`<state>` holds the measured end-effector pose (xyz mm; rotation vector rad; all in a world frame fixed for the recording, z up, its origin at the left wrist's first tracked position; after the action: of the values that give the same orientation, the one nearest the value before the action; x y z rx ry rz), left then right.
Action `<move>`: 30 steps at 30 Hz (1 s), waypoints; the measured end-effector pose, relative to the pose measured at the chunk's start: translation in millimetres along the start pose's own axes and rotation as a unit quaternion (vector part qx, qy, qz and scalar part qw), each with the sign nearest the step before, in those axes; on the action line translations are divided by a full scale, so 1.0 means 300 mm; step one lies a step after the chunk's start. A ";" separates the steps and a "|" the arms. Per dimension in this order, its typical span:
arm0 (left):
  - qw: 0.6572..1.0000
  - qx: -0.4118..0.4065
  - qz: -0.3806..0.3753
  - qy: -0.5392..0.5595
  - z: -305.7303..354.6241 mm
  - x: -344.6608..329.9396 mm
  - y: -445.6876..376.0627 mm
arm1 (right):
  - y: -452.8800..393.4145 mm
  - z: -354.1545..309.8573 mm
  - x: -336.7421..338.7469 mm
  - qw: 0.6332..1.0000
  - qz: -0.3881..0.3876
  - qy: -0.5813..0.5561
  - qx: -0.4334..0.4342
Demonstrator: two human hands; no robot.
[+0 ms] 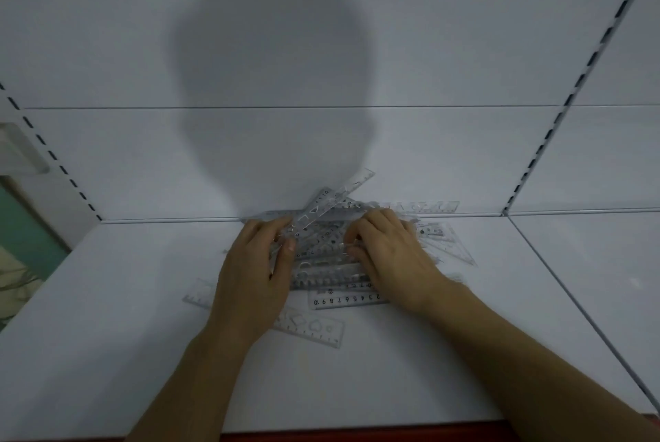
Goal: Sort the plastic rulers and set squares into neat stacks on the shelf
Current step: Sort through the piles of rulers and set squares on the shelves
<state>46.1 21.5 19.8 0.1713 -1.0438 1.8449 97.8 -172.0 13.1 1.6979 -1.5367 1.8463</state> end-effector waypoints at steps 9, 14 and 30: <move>1.000 0.021 0.009 0.003 0.034 0.022 -0.003 | -0.010 0.017 0.107 0.990 0.072 -0.113 -0.045; 1.000 -0.003 0.003 -0.028 0.112 0.029 -0.015 | 0.044 0.095 0.198 0.979 0.072 -0.159 -0.109; 0.991 -0.070 -0.077 0.081 0.960 -0.580 0.232 | 0.896 0.677 0.886 0.923 0.151 -0.095 -0.341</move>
<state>-8.5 -314.4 67.2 0.0178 -1.0143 1.6120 -56.6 -570.9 47.1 1.3733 -2.2738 1.0361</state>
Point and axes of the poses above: each hand's wrist, its own y-axis away from the middle knuckle, its own x-axis out of the back of the hand, z = x × y, the point moved 6 cm from there along -y, towards the middle knuckle, and after that the axes turned 7 degrees about z, right-handed, at the moved point
